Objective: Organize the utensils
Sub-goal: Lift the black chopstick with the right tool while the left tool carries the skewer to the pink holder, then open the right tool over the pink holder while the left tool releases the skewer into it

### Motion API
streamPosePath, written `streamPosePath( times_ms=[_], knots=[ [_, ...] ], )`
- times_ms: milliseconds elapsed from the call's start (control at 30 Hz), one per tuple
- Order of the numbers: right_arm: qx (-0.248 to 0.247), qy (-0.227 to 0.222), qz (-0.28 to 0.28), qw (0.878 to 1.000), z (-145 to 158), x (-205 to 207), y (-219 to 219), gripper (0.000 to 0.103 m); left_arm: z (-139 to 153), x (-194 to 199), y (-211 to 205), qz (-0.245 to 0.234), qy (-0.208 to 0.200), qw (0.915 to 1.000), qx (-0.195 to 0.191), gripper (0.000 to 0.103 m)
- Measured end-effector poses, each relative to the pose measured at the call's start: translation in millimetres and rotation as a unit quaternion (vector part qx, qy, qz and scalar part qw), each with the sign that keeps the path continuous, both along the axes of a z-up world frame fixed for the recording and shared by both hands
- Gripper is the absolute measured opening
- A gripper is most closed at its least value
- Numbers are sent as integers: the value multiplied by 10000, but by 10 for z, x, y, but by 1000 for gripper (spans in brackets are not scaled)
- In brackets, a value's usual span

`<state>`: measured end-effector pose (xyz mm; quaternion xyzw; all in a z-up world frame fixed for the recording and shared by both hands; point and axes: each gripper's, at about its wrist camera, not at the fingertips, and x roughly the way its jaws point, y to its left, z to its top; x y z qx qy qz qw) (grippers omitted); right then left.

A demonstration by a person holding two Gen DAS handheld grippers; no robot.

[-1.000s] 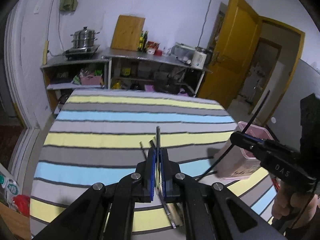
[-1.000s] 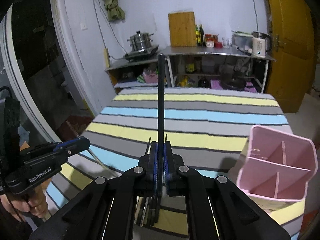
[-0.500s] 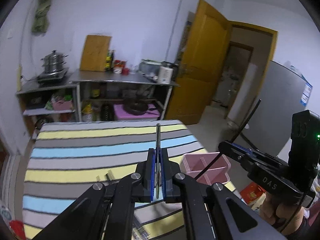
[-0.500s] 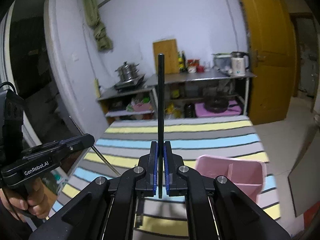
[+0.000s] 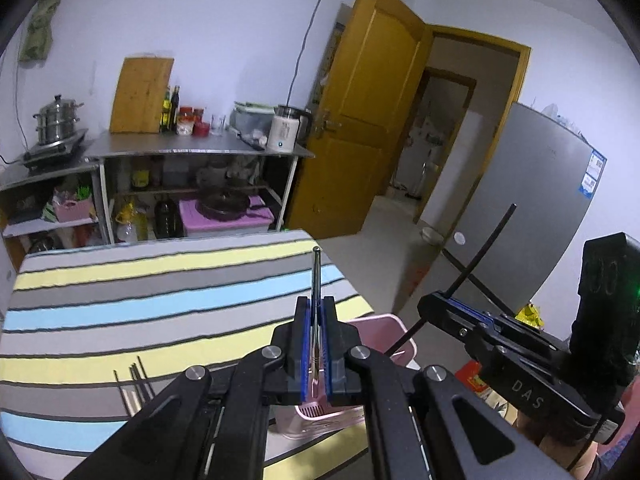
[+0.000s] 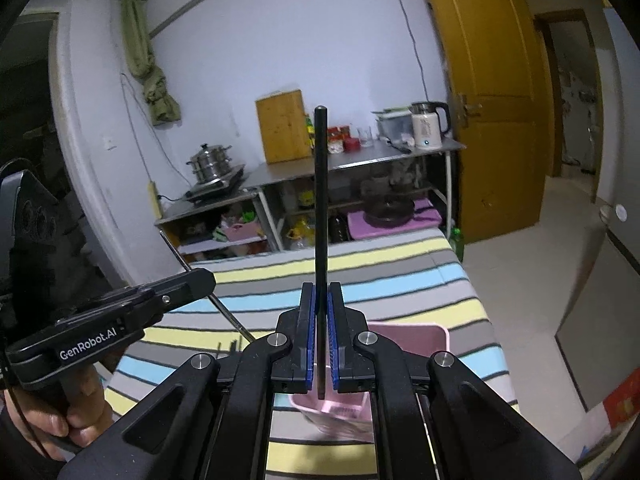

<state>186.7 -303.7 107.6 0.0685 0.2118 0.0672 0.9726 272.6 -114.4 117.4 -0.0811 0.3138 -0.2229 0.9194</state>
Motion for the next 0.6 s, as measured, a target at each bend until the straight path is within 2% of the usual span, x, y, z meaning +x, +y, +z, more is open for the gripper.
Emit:
streamPosePath(
  times_ms=[267,600],
  knots=[
    [75,404,-63,9991,-357,197,-116,6,-505,190,-60,-36,408,9991,110,5],
    [91,765,-106,9970,-614,359,-142,6,-719,232,-111,-112,552,9983,162,5]
  ],
)
